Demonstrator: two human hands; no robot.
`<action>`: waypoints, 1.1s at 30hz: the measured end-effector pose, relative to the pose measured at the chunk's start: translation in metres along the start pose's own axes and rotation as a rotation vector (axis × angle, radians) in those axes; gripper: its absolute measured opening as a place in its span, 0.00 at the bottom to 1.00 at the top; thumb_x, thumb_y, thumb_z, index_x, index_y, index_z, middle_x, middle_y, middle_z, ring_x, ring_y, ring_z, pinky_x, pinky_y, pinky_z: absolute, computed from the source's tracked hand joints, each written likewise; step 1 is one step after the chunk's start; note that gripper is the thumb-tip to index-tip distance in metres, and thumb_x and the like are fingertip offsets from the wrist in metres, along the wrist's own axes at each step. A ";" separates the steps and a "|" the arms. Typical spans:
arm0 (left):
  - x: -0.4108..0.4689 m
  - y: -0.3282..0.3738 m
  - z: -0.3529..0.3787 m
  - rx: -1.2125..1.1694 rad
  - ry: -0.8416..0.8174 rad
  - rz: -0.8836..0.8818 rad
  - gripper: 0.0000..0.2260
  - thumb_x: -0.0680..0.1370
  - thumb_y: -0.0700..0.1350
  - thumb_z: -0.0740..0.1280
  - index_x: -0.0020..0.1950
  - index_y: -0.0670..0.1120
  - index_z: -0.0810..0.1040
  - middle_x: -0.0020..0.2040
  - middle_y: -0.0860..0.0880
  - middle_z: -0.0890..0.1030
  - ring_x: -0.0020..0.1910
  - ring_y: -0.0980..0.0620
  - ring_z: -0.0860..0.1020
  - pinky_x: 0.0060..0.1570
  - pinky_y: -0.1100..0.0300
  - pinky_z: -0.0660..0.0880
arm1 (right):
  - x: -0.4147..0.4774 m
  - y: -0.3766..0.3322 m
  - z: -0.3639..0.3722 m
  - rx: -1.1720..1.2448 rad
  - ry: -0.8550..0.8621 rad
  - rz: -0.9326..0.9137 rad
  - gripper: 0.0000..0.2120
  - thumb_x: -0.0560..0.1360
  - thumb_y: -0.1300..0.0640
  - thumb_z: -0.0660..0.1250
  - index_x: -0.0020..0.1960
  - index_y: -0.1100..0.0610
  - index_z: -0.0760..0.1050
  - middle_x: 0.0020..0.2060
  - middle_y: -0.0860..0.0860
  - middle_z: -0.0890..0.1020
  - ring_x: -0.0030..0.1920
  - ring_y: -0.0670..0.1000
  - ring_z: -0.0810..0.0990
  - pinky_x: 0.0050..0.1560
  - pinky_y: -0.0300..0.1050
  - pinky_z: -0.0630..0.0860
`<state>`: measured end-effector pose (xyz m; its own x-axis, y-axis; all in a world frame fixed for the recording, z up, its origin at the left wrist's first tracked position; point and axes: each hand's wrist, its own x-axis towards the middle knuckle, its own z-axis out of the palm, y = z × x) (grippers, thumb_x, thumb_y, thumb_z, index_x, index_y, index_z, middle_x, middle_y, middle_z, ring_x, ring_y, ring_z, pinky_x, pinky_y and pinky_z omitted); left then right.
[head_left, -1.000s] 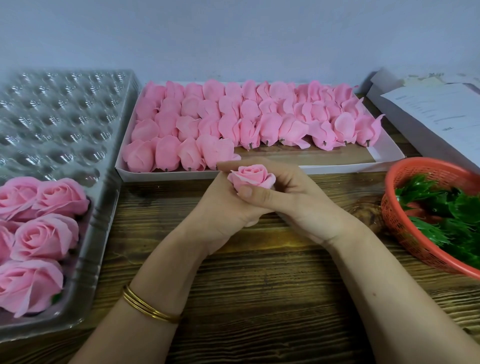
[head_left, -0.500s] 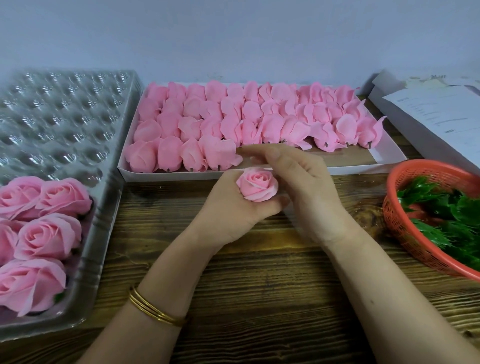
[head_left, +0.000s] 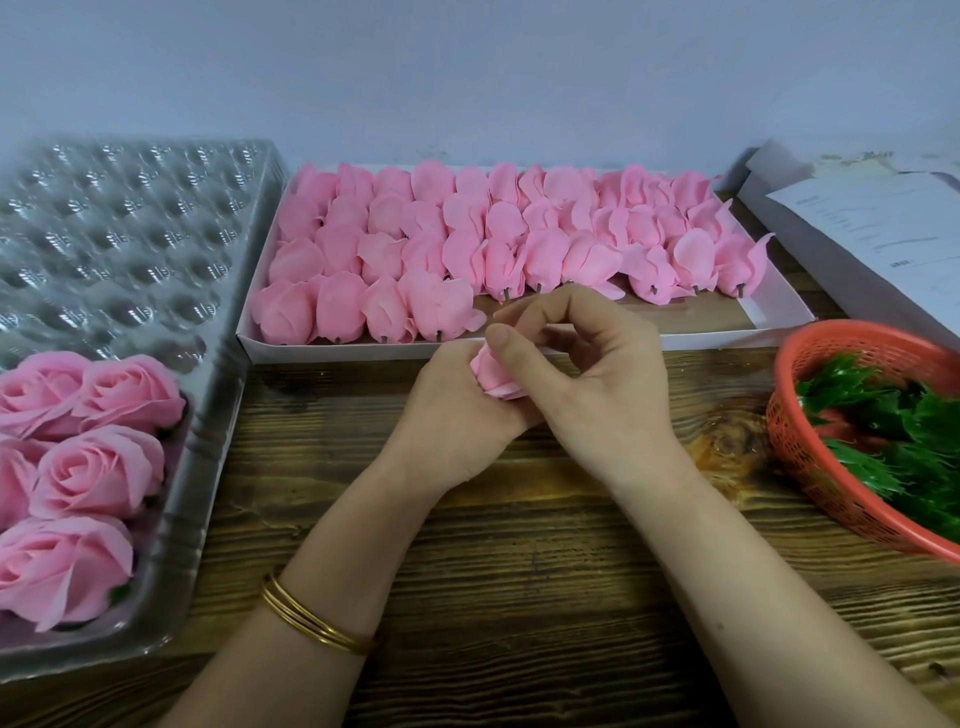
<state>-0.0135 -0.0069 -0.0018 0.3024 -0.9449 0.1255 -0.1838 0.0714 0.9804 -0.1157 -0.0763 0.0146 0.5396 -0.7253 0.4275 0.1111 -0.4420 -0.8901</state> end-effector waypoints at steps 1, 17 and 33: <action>0.000 0.000 0.000 0.001 0.006 -0.008 0.07 0.76 0.38 0.72 0.44 0.51 0.81 0.40 0.53 0.84 0.43 0.56 0.82 0.43 0.64 0.78 | 0.000 0.000 0.001 -0.011 -0.003 0.005 0.06 0.70 0.57 0.73 0.39 0.49 0.76 0.39 0.51 0.84 0.44 0.50 0.84 0.49 0.50 0.81; -0.001 0.001 0.005 0.123 0.048 -0.004 0.06 0.72 0.44 0.69 0.44 0.42 0.81 0.42 0.44 0.84 0.46 0.44 0.82 0.48 0.39 0.79 | -0.007 -0.002 0.006 -0.163 0.002 0.024 0.05 0.69 0.54 0.74 0.40 0.53 0.79 0.37 0.49 0.84 0.40 0.49 0.83 0.44 0.48 0.79; 0.000 0.001 0.005 0.045 0.086 -0.020 0.07 0.77 0.35 0.70 0.44 0.47 0.81 0.42 0.48 0.83 0.44 0.50 0.82 0.45 0.59 0.79 | -0.004 0.002 0.004 0.082 -0.116 0.176 0.12 0.66 0.64 0.80 0.46 0.59 0.80 0.43 0.52 0.84 0.45 0.46 0.83 0.48 0.38 0.78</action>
<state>-0.0185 -0.0084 -0.0013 0.3854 -0.9149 0.1202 -0.2184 0.0361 0.9752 -0.1147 -0.0719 0.0108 0.6483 -0.7200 0.2476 0.0716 -0.2662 -0.9613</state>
